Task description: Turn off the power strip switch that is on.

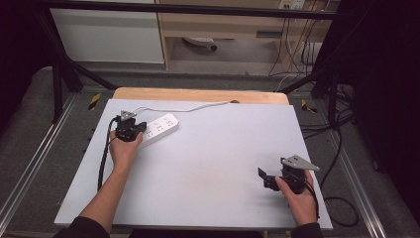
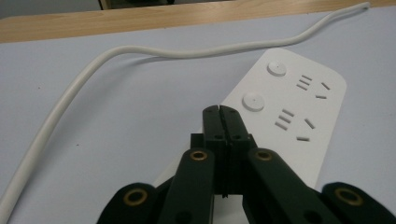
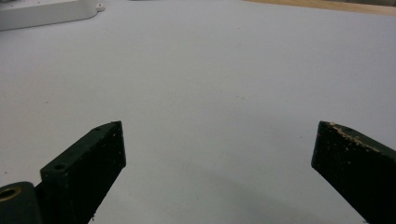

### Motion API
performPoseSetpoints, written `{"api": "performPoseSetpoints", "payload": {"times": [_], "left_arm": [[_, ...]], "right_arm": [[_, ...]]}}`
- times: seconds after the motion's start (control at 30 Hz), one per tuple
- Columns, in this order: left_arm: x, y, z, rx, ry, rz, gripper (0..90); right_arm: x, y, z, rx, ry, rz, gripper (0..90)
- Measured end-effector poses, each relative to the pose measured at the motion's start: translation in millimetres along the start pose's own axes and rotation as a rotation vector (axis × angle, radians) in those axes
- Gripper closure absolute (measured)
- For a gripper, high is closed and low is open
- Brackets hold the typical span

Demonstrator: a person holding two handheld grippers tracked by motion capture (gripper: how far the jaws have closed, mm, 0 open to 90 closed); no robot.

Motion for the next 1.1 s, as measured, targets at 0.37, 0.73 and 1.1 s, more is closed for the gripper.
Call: {"api": "performPoseSetpoints", "payload": {"times": [0.37,0.73,1.1], "left_arm": [[-2.0,-0.8,-1.4,-0.009,-0.006,0.0,90.0],[-1.7,-1.0,-2.0,-0.02,-0.005,0.006,90.0],[-2.4,-0.9,-2.7,-0.004,-0.002,0.004,90.0]], "right_arm": [[-0.4,-0.6,0.4,-0.001,0.002,0.006,3.7],[-0.8,-1.6,0.5,0.002,-0.002,0.018,3.7],[-0.1,-1.6,0.7,-0.003,-0.002,0.017,3.7]]}}
Point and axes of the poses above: each handheld gripper's, and its own axes: x roughly backward along the jaws, y roughly out of its top, z roughly to its left, the point moved 5 cm from there along -x, roughly forward along the jaws, and after that the axes turned 3 degrees about z, right-handed, at the moved point
